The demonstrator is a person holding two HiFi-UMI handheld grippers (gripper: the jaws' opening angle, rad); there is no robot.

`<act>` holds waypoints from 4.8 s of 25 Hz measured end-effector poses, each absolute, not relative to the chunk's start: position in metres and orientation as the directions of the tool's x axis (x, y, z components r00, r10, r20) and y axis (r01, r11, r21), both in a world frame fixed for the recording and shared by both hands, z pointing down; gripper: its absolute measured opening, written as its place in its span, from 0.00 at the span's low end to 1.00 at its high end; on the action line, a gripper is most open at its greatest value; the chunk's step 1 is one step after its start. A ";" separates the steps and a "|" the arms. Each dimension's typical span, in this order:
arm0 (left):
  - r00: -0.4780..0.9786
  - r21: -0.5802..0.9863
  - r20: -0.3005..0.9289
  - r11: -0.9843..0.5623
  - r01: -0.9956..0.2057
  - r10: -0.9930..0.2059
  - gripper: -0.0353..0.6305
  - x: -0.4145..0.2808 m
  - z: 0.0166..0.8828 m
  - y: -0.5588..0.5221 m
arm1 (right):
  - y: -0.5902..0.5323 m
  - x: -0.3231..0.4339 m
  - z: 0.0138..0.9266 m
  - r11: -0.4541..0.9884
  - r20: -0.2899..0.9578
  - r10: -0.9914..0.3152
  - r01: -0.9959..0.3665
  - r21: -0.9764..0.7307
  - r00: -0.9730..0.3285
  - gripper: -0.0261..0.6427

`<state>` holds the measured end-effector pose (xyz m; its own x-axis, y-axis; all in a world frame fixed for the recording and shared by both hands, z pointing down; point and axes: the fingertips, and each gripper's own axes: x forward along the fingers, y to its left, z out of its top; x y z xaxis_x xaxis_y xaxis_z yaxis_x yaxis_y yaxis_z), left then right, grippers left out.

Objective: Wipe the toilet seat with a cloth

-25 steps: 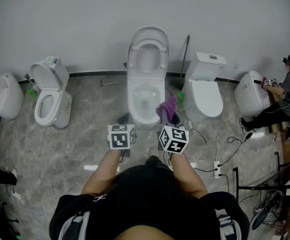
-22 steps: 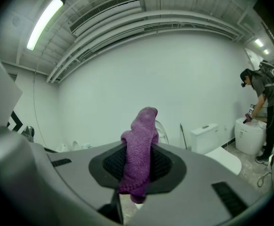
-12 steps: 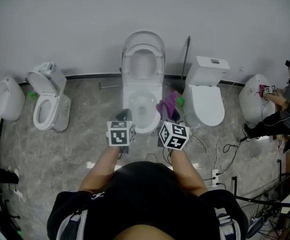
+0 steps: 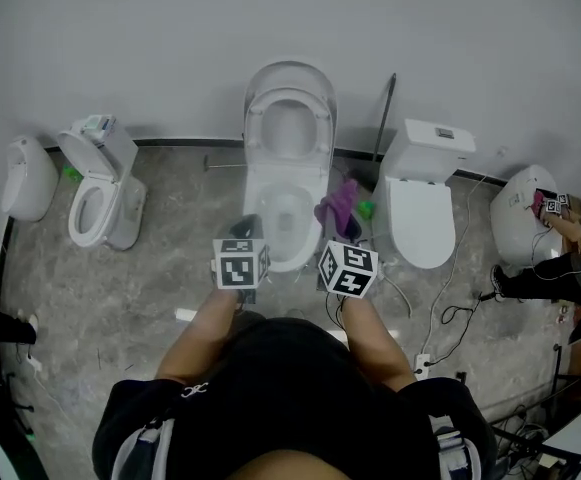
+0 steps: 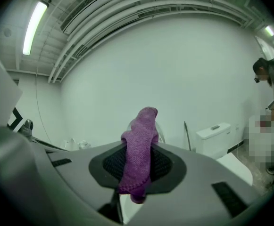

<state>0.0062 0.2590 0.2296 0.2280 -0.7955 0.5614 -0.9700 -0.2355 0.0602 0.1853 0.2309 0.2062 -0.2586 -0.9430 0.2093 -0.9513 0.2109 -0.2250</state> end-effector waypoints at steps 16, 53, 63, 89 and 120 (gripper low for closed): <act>0.227 0.075 0.557 -0.224 -0.972 -0.799 0.06 0.007 0.234 0.187 | 0.165 0.181 0.216 0.232 0.234 -0.933 -0.953 -0.197 -0.275 0.16; 0.430 0.219 0.593 -0.378 -0.900 -0.680 0.06 -0.112 0.271 -0.059 | -0.088 0.080 0.305 0.185 0.592 -0.798 -0.981 0.066 -0.111 0.16; 0.305 0.170 0.601 -0.255 -0.952 -0.739 0.06 -0.099 0.263 -0.069 | -0.151 0.114 0.345 0.335 0.704 -0.693 -0.934 0.121 -0.158 0.16; 0.124 0.105 0.648 -0.073 -0.992 -0.752 0.06 -0.113 0.281 -0.052 | -0.244 0.134 0.353 0.339 0.690 -0.720 -0.906 0.256 -0.075 0.16; 0.010 0.140 0.691 0.120 -0.983 -0.723 0.06 -0.220 0.301 -0.026 | -0.263 -0.054 0.367 0.630 0.687 -0.677 -0.689 0.358 -0.262 0.15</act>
<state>-0.2196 -0.0259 0.3011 0.0100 -0.7231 0.6906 -0.9828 0.1201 0.1400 -0.0544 -0.2626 0.3668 -0.2622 -0.6774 0.6873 -0.6888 0.6302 0.3583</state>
